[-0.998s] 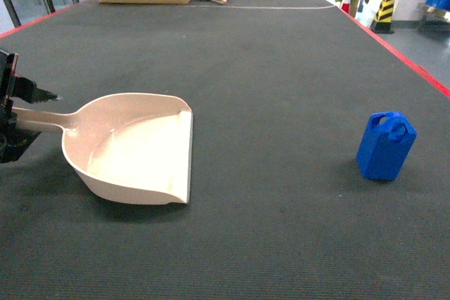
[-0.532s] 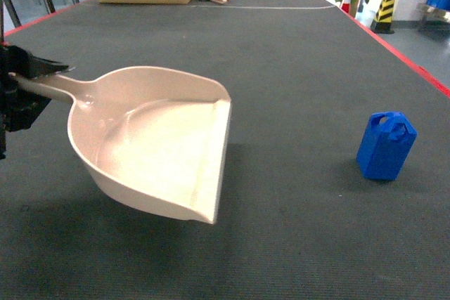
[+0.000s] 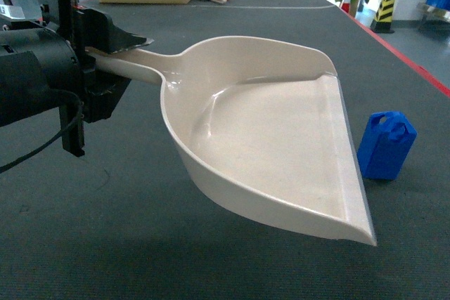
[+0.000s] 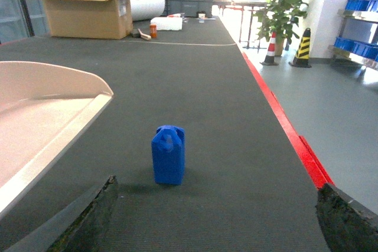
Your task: Place part in tray to right shelf
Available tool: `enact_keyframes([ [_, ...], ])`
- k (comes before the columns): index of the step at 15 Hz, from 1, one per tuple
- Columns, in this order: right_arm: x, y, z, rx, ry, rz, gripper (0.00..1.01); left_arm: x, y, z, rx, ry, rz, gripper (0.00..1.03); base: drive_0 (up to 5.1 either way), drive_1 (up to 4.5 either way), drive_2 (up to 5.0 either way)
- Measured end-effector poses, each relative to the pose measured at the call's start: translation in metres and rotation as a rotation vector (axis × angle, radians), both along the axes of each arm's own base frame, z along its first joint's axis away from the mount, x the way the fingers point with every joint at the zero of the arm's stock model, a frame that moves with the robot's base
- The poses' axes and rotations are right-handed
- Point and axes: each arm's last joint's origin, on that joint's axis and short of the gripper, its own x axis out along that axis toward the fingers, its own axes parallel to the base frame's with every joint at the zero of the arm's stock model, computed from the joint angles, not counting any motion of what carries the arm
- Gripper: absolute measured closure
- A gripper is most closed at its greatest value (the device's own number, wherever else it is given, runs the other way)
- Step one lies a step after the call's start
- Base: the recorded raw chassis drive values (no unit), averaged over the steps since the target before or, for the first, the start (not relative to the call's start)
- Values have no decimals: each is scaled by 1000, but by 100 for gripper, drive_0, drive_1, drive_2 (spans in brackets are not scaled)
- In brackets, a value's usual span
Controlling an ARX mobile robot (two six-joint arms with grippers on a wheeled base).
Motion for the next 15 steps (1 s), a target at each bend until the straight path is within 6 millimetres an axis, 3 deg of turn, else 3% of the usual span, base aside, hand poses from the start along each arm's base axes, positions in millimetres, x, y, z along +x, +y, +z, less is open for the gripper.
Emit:
enact_keyframes([
  [7, 0, 0, -1, 0, 12, -7, 3, -1, 10, -5, 7, 56, 35, 86, 0, 0, 0],
  [8, 4, 1, -2, -27, 168, -102, 3, -1, 9, -4, 7, 55, 29, 86, 0, 0, 0],
  [10, 37, -5, 19, -49, 229, -179, 3, -1, 8, -4, 6, 55, 20, 86, 0, 0, 0],
  [12, 89, -6, 42, -53, 238, -138, 3, -1, 7, -4, 9, 53, 23, 86, 0, 0, 0],
  [15, 178, -3, 34, -50, 435, -67, 3, -1, 8, -4, 9, 54, 26, 86, 0, 0, 0],
])
